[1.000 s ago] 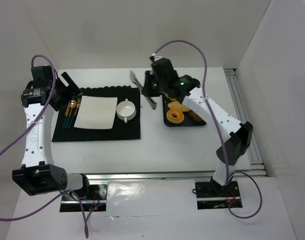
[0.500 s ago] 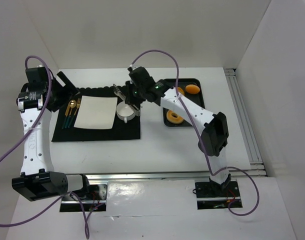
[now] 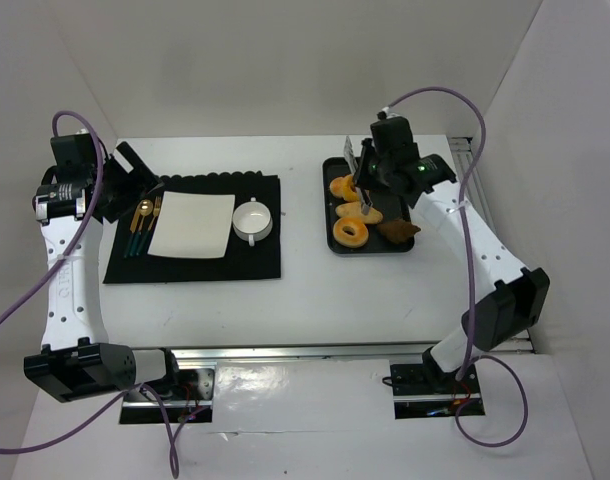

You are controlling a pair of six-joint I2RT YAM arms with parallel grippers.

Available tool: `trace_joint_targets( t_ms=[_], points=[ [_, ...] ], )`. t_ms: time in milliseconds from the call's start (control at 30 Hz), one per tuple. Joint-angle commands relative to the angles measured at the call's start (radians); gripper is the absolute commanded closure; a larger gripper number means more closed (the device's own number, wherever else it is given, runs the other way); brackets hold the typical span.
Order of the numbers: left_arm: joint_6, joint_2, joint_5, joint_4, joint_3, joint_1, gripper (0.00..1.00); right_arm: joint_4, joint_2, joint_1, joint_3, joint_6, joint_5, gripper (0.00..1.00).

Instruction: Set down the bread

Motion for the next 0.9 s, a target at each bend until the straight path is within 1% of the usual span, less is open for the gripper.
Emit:
trace_joint_targets(
  t_ms=[0,67,100,167,267,333,367,433,467,567,867],
  points=[
    [0.009,-0.012,0.028,0.031,0.017,0.005,0.03,-0.055,-0.043,-0.011,-0.041,-0.021,-0.003,0.83],
    [0.009,-0.012,0.028,0.031,0.017,0.005,0.03,-0.067,-0.054,-0.025,-0.053,-0.021,-0.013,0.81],
    [0.009,-0.012,0.037,0.031,0.008,0.005,0.03,-0.067,-0.054,-0.037,-0.064,-0.030,-0.013,0.76],
    [0.009,-0.012,0.037,0.031,0.008,0.005,0.05,-0.067,-0.054,-0.048,-0.064,-0.030,-0.037,0.71],
    [0.009,-0.012,0.037,0.040,0.008,0.005,0.05,-0.089,-0.045,-0.068,-0.055,-0.030,-0.046,0.71],
    [0.009,-0.012,0.037,0.040,0.008,0.005,0.05,-0.089,-0.034,-0.068,-0.055,-0.030,-0.046,0.69],
    [0.009,-0.012,0.037,0.040,0.008,0.005,0.05,-0.089,-0.034,-0.068,-0.055,-0.030,-0.046,0.63],
    [0.018,-0.012,0.037,0.040,0.008,0.005,0.05,-0.089,-0.025,-0.077,-0.044,-0.030,-0.046,0.63],
    [0.018,-0.012,0.037,0.040,-0.001,0.005,0.05,-0.089,-0.025,-0.077,-0.044,-0.030,-0.046,0.56],
    [0.018,-0.012,0.037,0.040,-0.001,0.005,0.05,-0.089,-0.007,-0.077,-0.033,-0.030,-0.046,0.49],
    [0.018,-0.012,0.037,0.040,-0.001,0.005,0.05,-0.067,0.033,-0.077,-0.042,-0.030,-0.036,0.49]
  ],
)
